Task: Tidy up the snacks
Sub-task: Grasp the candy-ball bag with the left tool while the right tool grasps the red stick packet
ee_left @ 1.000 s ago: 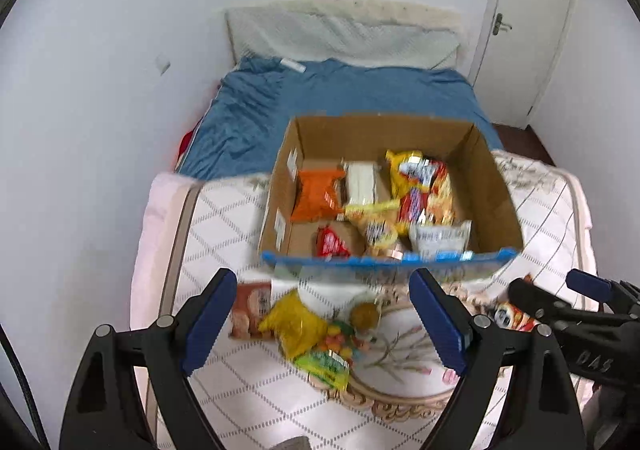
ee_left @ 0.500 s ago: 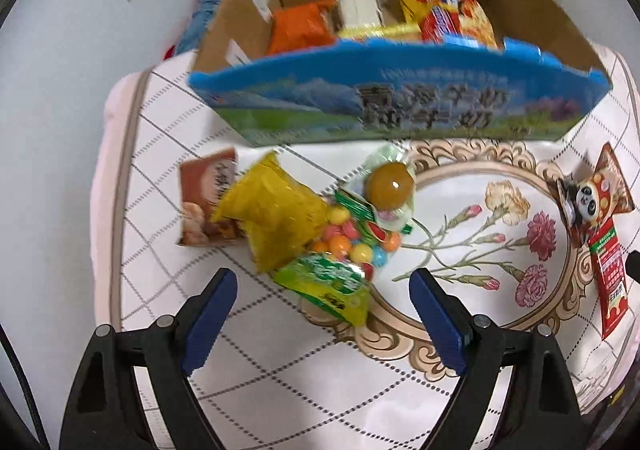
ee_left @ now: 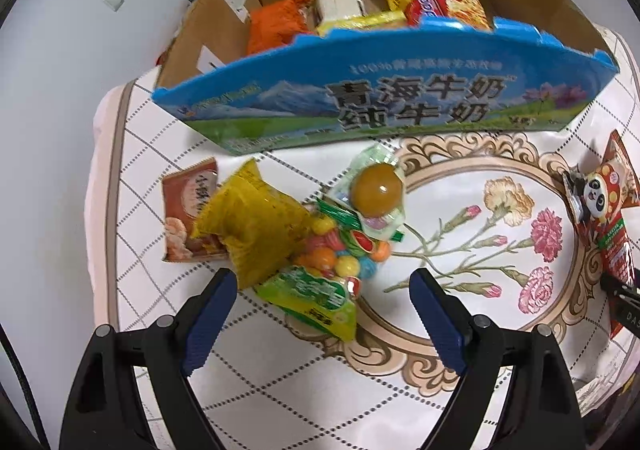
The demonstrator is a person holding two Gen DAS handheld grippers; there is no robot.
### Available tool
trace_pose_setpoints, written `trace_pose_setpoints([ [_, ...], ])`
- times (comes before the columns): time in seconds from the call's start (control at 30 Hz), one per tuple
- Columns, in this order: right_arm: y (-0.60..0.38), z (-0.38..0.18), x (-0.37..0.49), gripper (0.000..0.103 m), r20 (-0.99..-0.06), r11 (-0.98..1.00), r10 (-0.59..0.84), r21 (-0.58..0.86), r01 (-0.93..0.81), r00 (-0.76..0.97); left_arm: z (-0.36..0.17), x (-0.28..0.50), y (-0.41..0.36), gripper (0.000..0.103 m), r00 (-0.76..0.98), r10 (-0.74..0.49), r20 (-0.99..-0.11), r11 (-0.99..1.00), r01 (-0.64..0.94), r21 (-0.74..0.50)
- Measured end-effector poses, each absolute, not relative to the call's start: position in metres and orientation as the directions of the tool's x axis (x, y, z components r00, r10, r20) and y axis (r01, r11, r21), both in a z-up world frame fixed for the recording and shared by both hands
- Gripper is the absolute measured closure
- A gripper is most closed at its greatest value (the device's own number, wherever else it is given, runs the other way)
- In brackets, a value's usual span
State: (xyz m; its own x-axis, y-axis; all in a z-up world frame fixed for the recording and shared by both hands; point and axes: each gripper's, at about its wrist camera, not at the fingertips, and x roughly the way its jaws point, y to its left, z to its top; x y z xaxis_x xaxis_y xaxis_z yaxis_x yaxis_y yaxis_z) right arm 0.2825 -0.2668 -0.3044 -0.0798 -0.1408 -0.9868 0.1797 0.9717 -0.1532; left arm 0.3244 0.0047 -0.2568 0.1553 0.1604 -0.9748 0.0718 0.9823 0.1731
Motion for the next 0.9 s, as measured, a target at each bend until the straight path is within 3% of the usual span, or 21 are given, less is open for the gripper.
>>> trace_pose_setpoints([
  [0.33, -0.201, -0.316, 0.289, 0.036, -0.991, 0.973, 0.097, 0.075, 0.220, -0.090, -0.276, 0.351, 0.021, 0.015, 0.085, 0.144, -0.986, 0.979, 0.134, 0.154],
  [0.5, -0.185, -0.328, 0.308, 0.028, -0.968, 0.959, 0.194, 0.154, 0.236, -0.158, -0.307, 0.362, 0.010, 0.015, 0.000, 0.134, -0.991, 0.964, 0.232, 0.130],
  [0.77, -0.173, -0.338, 0.330, 0.025, -0.966, 0.979, 0.168, 0.139, 0.152, -0.197, -0.324, 0.361, -0.013, 0.016, 0.015, 0.217, -0.976, 0.904, 0.375, 0.206],
  [0.9, -0.153, -0.337, 0.337, 0.045, -0.984, 0.996, 0.061, 0.049, 0.078, -0.165, -0.319, 0.356, -0.011, 0.030, 0.011, 0.204, -0.979, 0.923, 0.330, 0.196],
])
